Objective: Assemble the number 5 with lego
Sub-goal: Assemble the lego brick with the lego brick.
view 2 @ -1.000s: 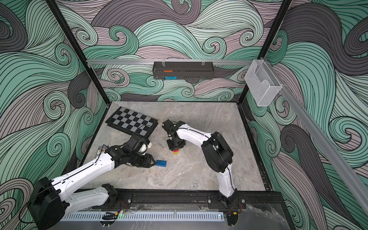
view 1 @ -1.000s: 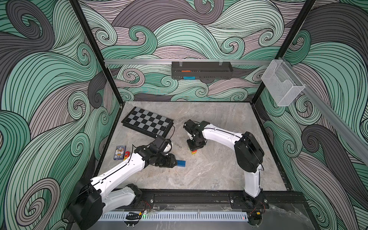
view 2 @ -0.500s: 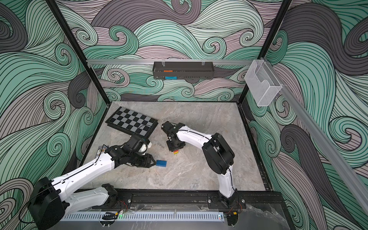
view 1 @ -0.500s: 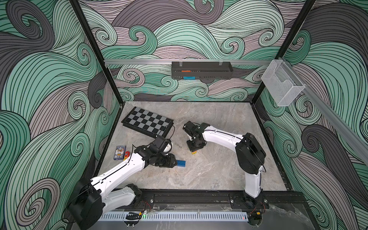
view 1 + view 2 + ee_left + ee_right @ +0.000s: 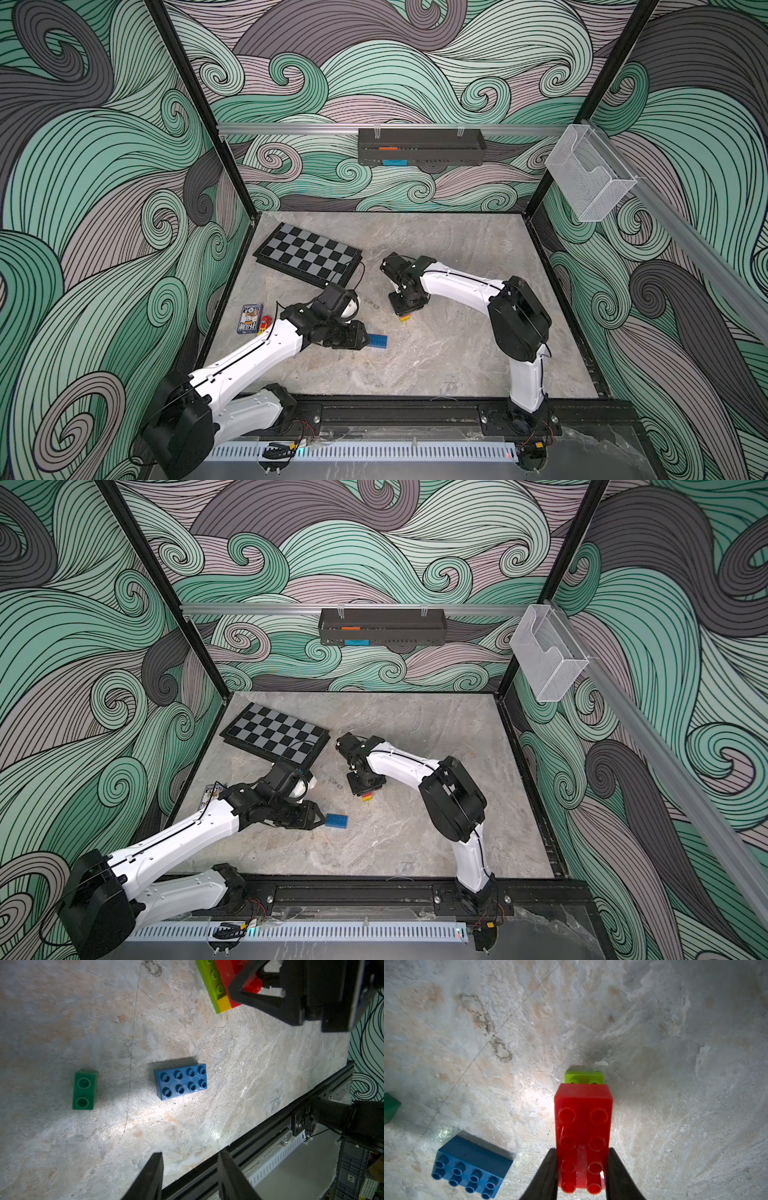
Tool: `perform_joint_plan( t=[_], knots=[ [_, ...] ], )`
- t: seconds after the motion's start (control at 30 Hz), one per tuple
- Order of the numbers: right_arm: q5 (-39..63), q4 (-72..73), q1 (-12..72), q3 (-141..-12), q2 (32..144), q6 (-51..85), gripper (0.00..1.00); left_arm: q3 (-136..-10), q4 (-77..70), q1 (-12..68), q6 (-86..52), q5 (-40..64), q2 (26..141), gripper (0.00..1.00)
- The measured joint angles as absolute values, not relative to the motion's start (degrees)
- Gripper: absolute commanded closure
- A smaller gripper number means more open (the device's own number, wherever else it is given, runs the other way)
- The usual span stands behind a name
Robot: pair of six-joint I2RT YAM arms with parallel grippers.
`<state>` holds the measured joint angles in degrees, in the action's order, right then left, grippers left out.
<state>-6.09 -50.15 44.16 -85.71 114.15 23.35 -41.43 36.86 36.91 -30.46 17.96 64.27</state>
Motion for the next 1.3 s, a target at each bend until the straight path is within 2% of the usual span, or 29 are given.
perform_joint_plan(
  t=[0.43, 0.93, 1.3],
  knots=[
    [-7.0, -42.9, 44.4, -79.1, 110.1, 25.1, 1.0, -41.4, 36.9, 36.9, -30.5, 17.5, 64.3, 0.53],
    [-7.1, -42.6, 44.2, -78.9, 109.8, 24.8, 1.0, -41.4, 36.9, 36.9, -30.5, 17.3, 64.3, 0.53],
    [-8.6, -42.2, 39.2, -74.3, 106.3, 23.7, 1.0, -41.4, 36.9, 36.9, -30.5, 17.1, 64.3, 0.53]
  ],
)
